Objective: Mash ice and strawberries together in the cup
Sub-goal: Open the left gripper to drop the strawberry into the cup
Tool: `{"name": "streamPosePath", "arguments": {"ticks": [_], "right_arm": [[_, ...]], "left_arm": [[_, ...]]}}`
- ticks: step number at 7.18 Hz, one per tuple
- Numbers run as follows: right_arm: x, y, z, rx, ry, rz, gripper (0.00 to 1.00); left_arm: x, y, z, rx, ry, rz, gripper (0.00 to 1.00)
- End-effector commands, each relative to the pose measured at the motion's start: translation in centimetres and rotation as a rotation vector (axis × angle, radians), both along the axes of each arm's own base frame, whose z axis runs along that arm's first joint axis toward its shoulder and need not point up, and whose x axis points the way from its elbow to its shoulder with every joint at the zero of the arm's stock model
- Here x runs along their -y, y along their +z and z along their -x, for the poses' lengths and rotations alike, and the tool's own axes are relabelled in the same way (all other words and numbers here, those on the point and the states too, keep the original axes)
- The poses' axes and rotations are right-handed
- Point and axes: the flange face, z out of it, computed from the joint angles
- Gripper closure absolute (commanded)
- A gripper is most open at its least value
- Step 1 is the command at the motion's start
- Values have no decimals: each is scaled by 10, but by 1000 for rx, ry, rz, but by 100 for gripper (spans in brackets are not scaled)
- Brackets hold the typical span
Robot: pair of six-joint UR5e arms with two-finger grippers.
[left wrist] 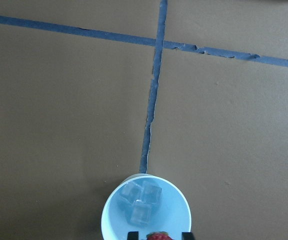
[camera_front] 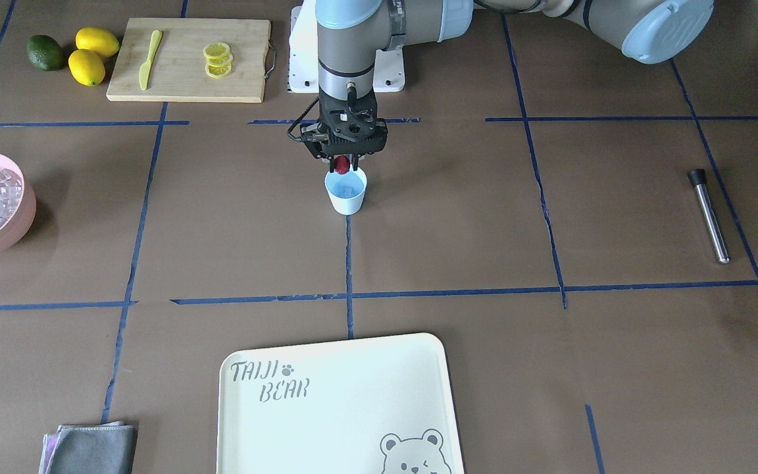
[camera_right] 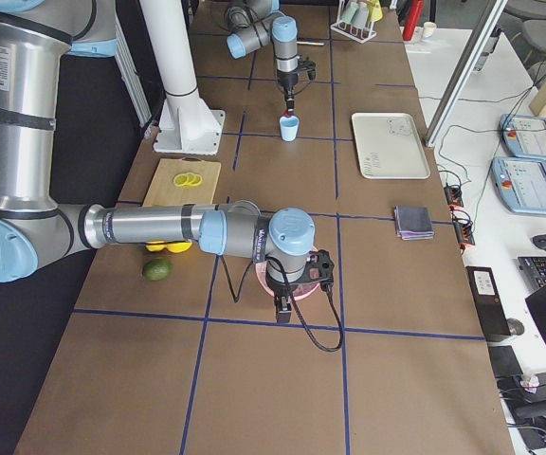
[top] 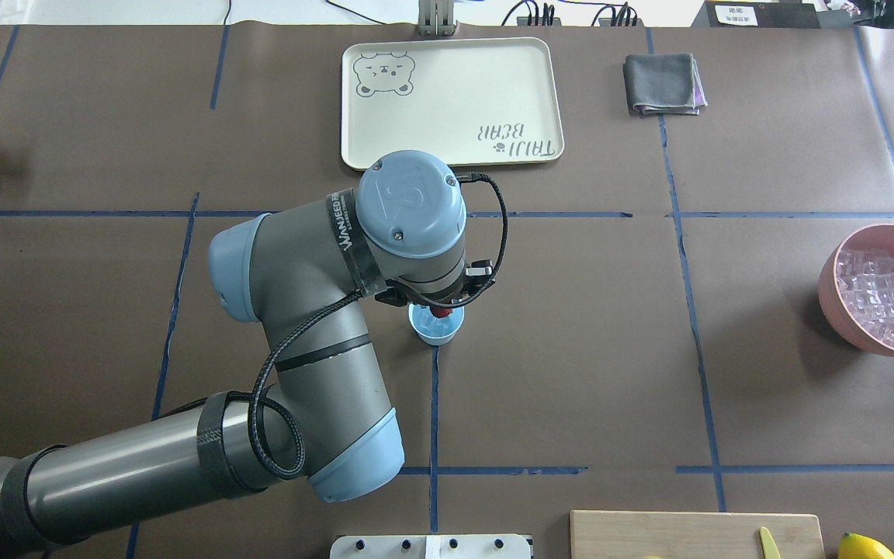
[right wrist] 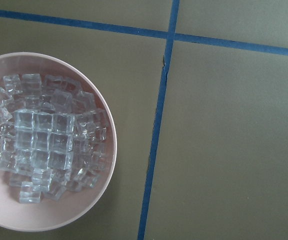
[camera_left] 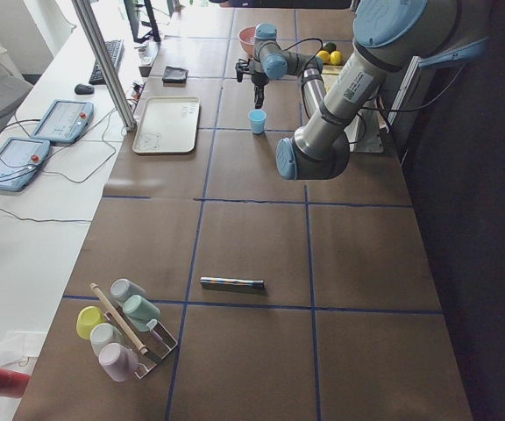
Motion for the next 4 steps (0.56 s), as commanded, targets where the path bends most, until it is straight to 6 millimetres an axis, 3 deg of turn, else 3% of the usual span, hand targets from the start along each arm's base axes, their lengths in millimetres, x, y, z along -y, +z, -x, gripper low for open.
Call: {"name": "streamPosePath", "arguments": {"ticks": [1,4], "right_arm": [[0,-1,0,0,0,-1,0],[0,-1,0,0,0,-1,0]], "left_arm": [[0,0,2,1,12,-18,0],[9,6,12,22,40,-55,0]]}}
